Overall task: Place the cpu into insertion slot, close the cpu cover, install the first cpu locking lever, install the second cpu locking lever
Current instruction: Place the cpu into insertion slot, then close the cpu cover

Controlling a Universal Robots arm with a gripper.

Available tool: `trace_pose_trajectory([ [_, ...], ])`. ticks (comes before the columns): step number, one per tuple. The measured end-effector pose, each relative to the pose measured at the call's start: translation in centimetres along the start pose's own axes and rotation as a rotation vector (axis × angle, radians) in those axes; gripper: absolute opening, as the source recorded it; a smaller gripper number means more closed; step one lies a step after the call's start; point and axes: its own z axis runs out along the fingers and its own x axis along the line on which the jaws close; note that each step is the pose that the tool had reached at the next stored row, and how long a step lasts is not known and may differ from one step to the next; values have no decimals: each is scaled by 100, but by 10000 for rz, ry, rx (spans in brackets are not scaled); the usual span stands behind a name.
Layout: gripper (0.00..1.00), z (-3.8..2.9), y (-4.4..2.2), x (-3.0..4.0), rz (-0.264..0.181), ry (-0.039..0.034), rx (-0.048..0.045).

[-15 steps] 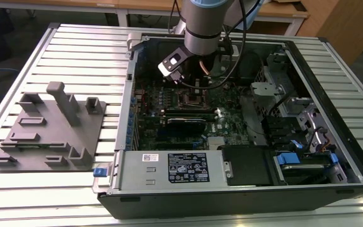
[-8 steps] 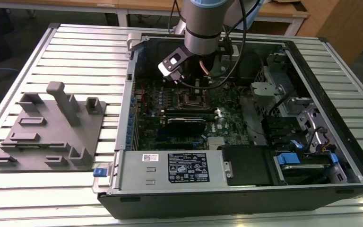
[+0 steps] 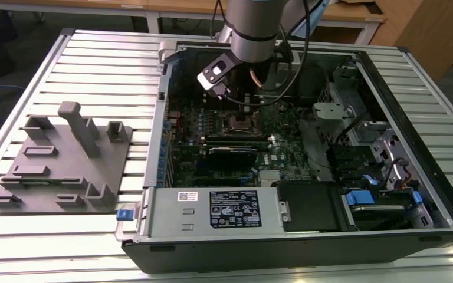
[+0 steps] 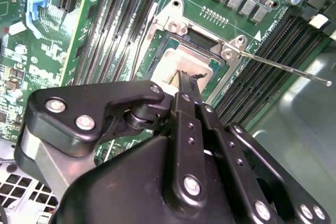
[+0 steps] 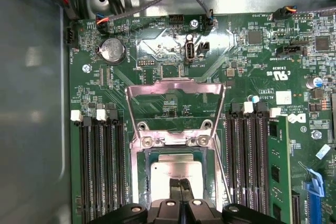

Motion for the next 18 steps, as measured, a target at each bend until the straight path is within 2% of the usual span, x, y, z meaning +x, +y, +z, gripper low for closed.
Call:
trace_pose_trajectory([
  [8,10,-5,0,0,1,1,0],
  [18,10,-42,0,1,0,-1,1],
])
